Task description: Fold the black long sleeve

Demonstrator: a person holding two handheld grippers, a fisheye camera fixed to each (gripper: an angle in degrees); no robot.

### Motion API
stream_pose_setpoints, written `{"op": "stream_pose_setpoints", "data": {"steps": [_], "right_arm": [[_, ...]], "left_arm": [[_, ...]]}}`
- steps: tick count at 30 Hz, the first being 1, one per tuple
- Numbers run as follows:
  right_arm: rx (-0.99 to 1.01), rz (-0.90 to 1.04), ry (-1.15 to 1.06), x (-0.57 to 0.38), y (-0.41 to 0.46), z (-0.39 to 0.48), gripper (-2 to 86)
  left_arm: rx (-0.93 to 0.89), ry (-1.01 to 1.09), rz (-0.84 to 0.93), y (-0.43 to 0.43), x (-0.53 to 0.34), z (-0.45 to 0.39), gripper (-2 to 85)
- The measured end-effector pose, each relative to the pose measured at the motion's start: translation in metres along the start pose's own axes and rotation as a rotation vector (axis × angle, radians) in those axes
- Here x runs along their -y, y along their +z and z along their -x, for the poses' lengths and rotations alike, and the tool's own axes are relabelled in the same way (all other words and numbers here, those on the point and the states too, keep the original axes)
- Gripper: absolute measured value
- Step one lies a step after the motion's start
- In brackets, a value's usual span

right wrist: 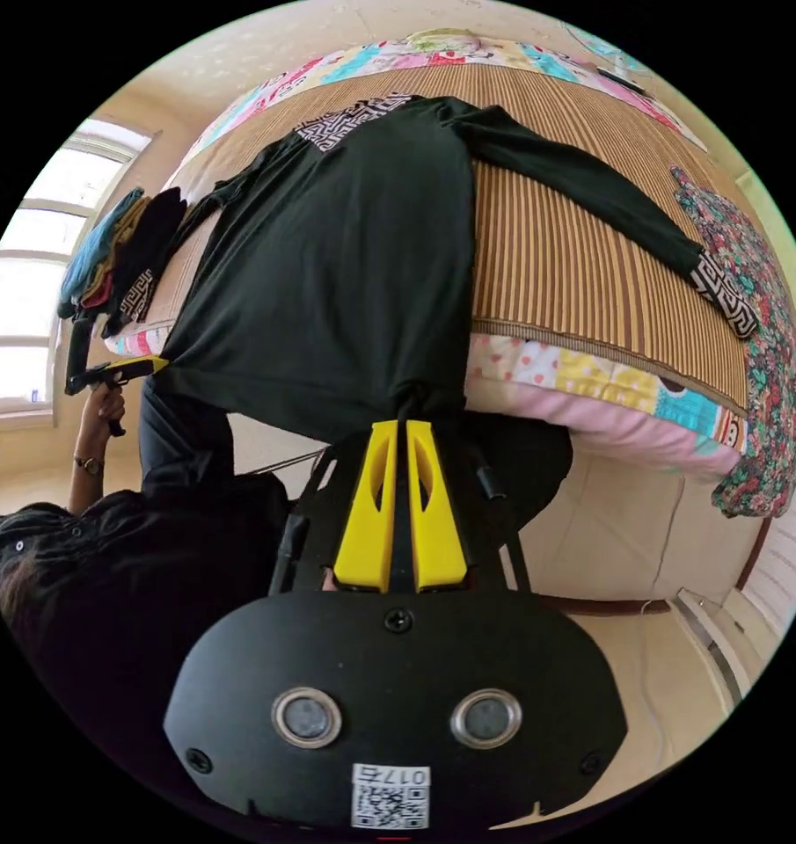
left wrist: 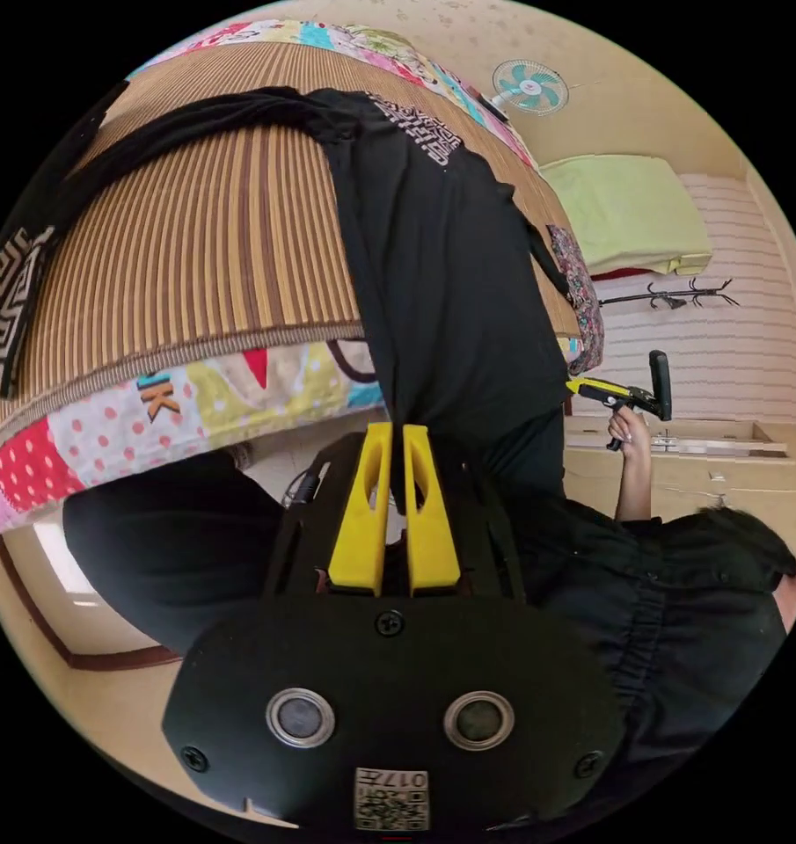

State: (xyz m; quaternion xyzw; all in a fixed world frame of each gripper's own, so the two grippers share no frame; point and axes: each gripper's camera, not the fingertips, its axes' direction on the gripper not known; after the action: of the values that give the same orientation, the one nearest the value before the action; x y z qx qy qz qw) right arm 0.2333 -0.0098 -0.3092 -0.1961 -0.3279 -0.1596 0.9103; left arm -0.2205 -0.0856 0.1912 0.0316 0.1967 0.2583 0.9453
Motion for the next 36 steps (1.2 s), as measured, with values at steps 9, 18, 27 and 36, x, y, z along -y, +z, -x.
{"op": "stream_pose_setpoints", "data": {"steps": [9, 18, 27, 36], "right_arm": [[0.505, -0.630, 0.412, -0.082, -0.070, -0.228, 7.0], [0.750, -0.964, 0.862, -0.066, -0.051, -0.416, 5.0], [0.367, -1.139, 0.754, -0.150, -0.178, -0.342, 2.3], [0.533, -1.097, 1.071, -0.266, -0.064, -0.398, 8.6]], "left_arm": [[0.047, -0.244, -0.140, -0.039, -0.042, 0.022, 5.3], [0.141, -0.215, -0.179, -0.075, -0.030, -0.032, 5.2], [0.102, -0.251, -0.156, -0.085, -0.026, -0.037, 5.1], [0.039, -0.251, -0.159, -0.090, -0.025, -0.041, 5.0]]}}
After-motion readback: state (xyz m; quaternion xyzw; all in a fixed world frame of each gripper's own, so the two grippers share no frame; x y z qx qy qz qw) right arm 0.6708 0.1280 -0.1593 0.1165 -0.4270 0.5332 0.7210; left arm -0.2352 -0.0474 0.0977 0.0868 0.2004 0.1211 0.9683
